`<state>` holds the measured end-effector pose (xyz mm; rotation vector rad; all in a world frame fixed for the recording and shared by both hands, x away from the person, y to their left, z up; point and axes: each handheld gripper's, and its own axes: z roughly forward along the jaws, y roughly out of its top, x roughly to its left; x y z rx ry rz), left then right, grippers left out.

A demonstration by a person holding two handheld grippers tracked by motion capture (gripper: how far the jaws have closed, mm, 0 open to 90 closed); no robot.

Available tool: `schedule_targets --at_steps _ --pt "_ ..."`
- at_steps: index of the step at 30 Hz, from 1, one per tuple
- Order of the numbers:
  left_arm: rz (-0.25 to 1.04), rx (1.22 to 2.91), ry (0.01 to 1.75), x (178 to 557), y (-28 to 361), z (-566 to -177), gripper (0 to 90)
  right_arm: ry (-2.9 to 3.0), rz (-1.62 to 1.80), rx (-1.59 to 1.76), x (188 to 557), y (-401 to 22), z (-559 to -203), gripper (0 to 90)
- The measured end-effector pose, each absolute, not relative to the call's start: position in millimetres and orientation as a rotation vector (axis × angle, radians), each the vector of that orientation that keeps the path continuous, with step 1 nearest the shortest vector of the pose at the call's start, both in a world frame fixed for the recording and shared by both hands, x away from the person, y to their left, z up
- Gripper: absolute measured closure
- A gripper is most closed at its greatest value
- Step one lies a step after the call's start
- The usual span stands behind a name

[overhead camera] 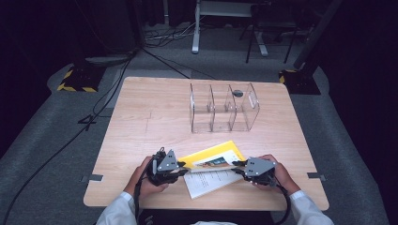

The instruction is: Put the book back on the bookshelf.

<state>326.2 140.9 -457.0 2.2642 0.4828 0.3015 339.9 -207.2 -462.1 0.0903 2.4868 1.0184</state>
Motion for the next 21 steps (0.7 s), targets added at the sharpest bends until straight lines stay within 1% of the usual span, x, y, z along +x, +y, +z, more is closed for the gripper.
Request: schedule_targets --at_steps 2,3,4,6,7,8,9,10,11,12,15,16,18,20,21 --pt "0.293 2.235 0.489 324 144 -455 67.5 2.484 1.008 0.074 339 -204 -462 77.9" --pt "0.298 2.234 0.491 322 144 -453 61.1 2.488 1.000 0.068 339 -203 -463 78.1" --pt "0.302 2.233 0.485 321 142 -452 60.1 2.489 0.998 0.063 339 -202 -463 78.2" --pt "0.312 2.232 0.475 317 139 -450 54.6 2.489 0.995 0.062 339 -202 -463 78.2" --pt "0.321 2.226 0.467 314 134 -447 54.6 2.493 0.988 0.064 338 -201 -462 78.3" --pt "0.323 2.221 0.430 308 124 -443 50.1 2.492 0.976 0.047 338 -198 -461 78.5" --pt "0.323 2.221 0.430 308 124 -443 47.5 2.492 0.976 0.047 338 -198 -461 78.5" --pt "0.347 2.227 0.417 305 117 -440 47.5 2.493 0.971 0.043 338 -197 -461 78.7" --pt "0.364 2.238 0.420 304 110 -439 42.7 2.491 0.964 0.035 338 -196 -460 78.9" --pt "0.364 2.246 0.413 303 105 -439 40.4 2.492 0.959 0.035 337 -195 -460 79.1" --pt "0.382 2.284 0.419 304 91 -442 38.3 2.492 0.952 0.029 337 -192 -457 79.5" --pt "0.395 2.290 0.420 305 89 -443 38.4 2.492 0.952 0.028 337 -191 -456 79.6" --pt "0.416 2.303 0.446 308 88 -447 46.4 2.491 0.953 0.028 337 -189 -454 79.6" --pt "0.437 2.302 0.446 309 91 -448 64.3 2.499 0.947 0.021 337 -188 -455 79.0" --pt "0.441 2.301 0.439 309 92 -449 69.4 2.504 0.949 0.023 338 -188 -456 78.5"
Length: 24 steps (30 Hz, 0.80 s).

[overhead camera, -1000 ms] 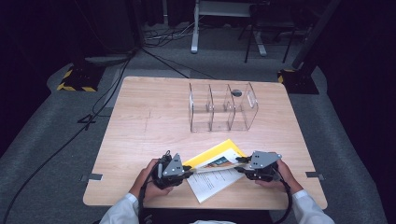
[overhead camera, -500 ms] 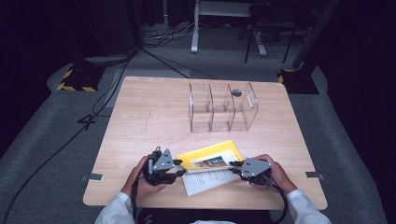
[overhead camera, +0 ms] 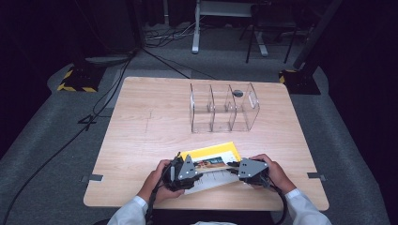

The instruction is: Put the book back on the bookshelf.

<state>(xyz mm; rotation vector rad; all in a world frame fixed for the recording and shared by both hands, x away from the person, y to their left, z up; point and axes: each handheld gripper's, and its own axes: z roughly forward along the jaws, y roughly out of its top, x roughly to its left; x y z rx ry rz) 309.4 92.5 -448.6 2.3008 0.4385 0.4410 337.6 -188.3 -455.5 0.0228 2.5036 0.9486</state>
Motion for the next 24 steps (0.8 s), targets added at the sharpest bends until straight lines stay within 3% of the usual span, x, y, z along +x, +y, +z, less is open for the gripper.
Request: schedule_targets --at_steps 5,6,9,14,24 --pt "0.432 2.323 0.402 308 96 -452 74.9 2.514 1.022 0.076 341 -191 -456 72.4" --pt "0.419 2.324 0.403 309 101 -455 75.8 2.516 1.028 0.109 344 -194 -458 60.9" --pt "0.400 2.308 0.412 310 108 -456 75.5 2.516 1.030 0.166 349 -201 -463 58.6" --pt "0.341 2.276 0.427 314 122 -457 75.2 2.520 1.187 0.197 361 -215 -472 67.1" --pt "0.391 2.282 0.522 323 136 -446 67.1 2.469 1.073 -0.014 343 -196 -456 81.6"
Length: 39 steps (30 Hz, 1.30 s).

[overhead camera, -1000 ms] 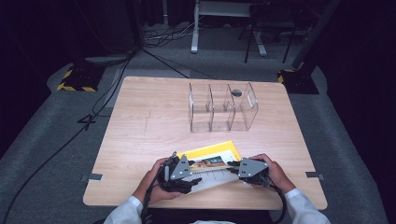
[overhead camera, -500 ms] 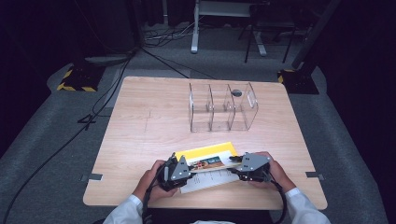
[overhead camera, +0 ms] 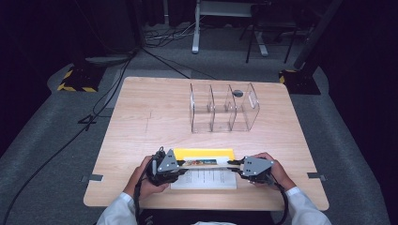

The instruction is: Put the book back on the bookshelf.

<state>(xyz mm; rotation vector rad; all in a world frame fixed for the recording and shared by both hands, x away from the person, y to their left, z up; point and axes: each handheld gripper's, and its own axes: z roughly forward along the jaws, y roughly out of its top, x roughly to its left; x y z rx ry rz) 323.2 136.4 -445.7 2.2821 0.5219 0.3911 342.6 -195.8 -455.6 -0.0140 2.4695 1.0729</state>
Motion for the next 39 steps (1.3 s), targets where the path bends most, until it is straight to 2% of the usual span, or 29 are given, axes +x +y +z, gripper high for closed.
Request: schedule_targets --at_steps 3,7,8,9,12,15,18,20,23,25,27,29,39 --pt "0.420 2.289 0.576 324 134 -441 59.9 2.479 1.049 -0.047 340 -189 -453 83.3" --pt "0.439 2.300 0.579 321 125 -435 43.5 2.498 1.038 -0.064 339 -183 -452 83.4" --pt "0.450 2.311 0.565 319 117 -433 43.5 2.498 1.038 -0.064 339 -183 -452 83.4" --pt "0.457 2.328 0.546 316 106 -431 35.9 2.499 1.023 -0.081 338 -179 -451 83.4" --pt "0.473 2.362 0.526 314 92 -432 31.8 2.502 1.013 -0.083 337 -177 -450 83.5" --pt "0.488 2.410 0.522 315 86 -439 41.6 2.497 1.017 -0.079 337 -176 -448 83.4" --pt "0.492 2.393 0.547 319 91 -442 62.9 2.502 1.022 -0.072 337 -175 -448 82.9" --pt "0.459 2.385 0.541 320 95 -444 66.9 2.498 1.040 -0.059 337 -175 -448 81.6" --pt "0.482 2.383 0.503 317 97 -448 71.4 2.504 1.090 -0.029 339 -176 -449 77.6" --pt "0.466 2.352 0.498 318 104 -450 74.2 2.479 1.186 0.051 345 -184 -450 63.0" --pt "0.447 2.341 0.494 319 108 -449 74.6 2.473 1.201 0.099 352 -191 -455 65.2" --pt "0.437 2.316 0.495 319 112 -449 74.8 2.489 1.299 0.147 362 -199 -461 72.7" --pt "0.388 2.205 0.500 324 116 -444 75.3 2.378 1.262 0.030 355 -200 -438 78.1"
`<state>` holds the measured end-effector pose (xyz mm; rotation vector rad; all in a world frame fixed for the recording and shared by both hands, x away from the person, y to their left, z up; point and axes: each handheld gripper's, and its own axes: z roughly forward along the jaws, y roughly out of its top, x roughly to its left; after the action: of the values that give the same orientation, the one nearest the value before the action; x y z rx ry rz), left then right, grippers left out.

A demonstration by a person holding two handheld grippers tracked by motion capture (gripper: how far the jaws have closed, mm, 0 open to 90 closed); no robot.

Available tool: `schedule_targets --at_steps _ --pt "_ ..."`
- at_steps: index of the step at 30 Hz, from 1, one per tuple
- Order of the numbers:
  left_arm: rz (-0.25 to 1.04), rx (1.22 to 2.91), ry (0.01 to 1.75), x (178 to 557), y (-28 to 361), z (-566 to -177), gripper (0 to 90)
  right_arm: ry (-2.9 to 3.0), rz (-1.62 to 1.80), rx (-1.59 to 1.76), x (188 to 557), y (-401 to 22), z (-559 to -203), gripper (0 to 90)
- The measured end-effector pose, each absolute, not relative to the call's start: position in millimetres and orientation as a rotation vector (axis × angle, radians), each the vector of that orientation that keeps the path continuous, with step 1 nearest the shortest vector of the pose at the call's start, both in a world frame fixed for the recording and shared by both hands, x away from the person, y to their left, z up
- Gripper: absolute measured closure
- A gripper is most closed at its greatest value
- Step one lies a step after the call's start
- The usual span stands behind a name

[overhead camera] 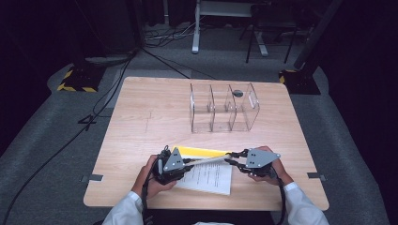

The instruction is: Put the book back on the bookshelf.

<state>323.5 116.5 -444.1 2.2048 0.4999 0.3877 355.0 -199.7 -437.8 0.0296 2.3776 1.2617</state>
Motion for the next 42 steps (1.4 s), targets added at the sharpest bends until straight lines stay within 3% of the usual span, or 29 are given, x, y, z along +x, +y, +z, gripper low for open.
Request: schedule_targets --at_steps 12,18,23,26,28,32,35,42 --pt "0.347 2.166 0.501 333 96 -432 70.4 2.380 1.159 -0.123 341 -205 -383 83.8" --pt "0.412 2.200 0.457 329 72 -423 70.2 2.414 1.102 -0.208 337 -193 -359 84.2" --pt "0.446 2.185 0.450 327 75 -422 74.1 2.423 1.070 -0.211 338 -186 -353 83.2" --pt "0.432 2.161 0.445 328 82 -425 76.8 2.407 1.095 -0.178 337 -183 -351 77.2" --pt "0.432 2.150 0.450 327 85 -426 77.4 2.373 1.141 -0.142 337 -185 -351 65.1" --pt "0.442 2.134 0.437 326 90 -425 78.7 2.287 1.226 0.048 344 -207 -354 49.1" --pt "0.437 2.120 0.438 327 92 -426 79.0 2.271 1.293 0.174 350 -231 -362 47.3" --pt "0.435 2.108 0.433 329 87 -427 79.4 2.354 1.313 0.505 371 -271 -420 38.2"
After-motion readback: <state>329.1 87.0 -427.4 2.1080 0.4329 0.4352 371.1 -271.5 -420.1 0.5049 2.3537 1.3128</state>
